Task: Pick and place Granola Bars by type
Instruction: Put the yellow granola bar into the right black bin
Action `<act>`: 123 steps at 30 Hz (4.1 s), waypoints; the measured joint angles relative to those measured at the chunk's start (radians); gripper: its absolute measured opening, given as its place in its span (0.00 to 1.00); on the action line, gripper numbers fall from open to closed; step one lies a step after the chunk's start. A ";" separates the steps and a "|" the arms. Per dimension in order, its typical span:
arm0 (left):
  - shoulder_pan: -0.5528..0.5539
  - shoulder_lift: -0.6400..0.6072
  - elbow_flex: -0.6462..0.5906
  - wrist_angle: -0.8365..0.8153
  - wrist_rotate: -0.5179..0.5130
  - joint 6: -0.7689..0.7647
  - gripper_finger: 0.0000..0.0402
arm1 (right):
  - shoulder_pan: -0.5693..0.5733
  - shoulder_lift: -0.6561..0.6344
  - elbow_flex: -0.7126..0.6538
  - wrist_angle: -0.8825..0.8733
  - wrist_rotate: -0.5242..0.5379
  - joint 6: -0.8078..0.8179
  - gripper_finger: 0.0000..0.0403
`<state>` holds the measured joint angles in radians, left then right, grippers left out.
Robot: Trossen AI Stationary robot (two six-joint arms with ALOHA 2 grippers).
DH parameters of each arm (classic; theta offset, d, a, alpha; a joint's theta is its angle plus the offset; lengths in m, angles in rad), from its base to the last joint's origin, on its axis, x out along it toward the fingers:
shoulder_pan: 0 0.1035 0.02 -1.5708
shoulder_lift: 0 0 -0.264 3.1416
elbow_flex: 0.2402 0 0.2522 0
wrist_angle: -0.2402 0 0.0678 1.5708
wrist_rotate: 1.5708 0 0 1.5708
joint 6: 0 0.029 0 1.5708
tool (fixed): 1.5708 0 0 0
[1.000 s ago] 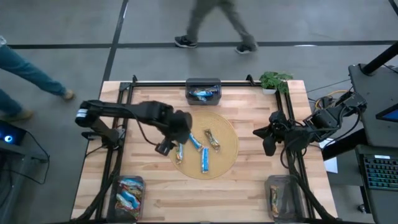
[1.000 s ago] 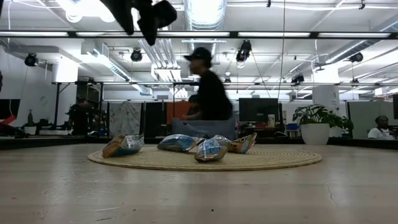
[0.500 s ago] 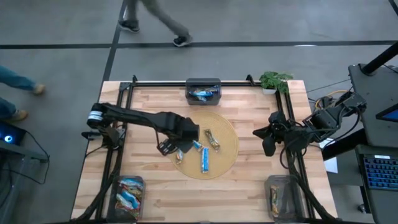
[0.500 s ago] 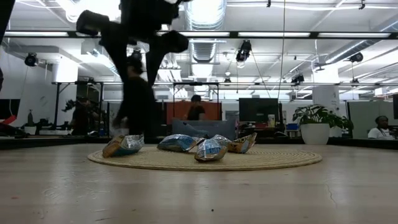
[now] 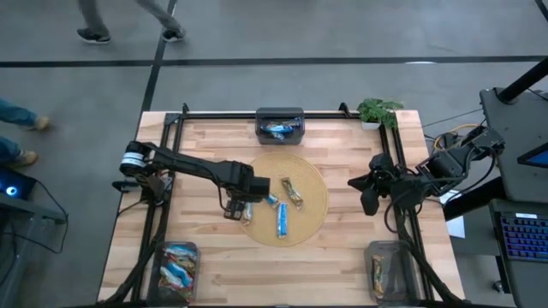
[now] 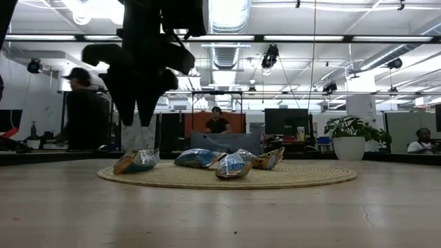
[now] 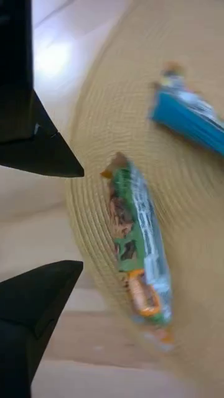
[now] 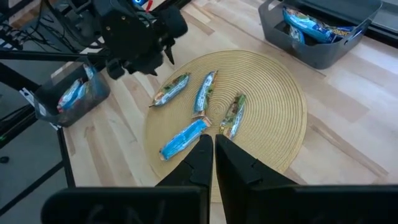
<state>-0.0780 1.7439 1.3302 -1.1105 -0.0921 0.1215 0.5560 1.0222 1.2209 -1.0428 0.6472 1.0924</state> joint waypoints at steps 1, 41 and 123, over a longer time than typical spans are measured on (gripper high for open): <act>0.000 0.000 -0.002 0.002 0.000 -0.083 0.53 | 0.000 0.001 0.000 0.000 0.000 0.000 0.03; 0.005 -0.011 -0.245 0.379 -0.001 -1.575 0.47 | 0.000 0.003 -0.002 0.001 0.008 -0.028 0.03; -0.003 -0.038 0.065 1.450 0.249 -0.591 0.07 | 0.002 -0.244 0.002 -0.098 0.090 -0.170 0.02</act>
<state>-0.0814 1.7057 1.3948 0.3400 0.1574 -0.4692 0.5579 0.7780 1.2228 -1.1408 0.7376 0.9226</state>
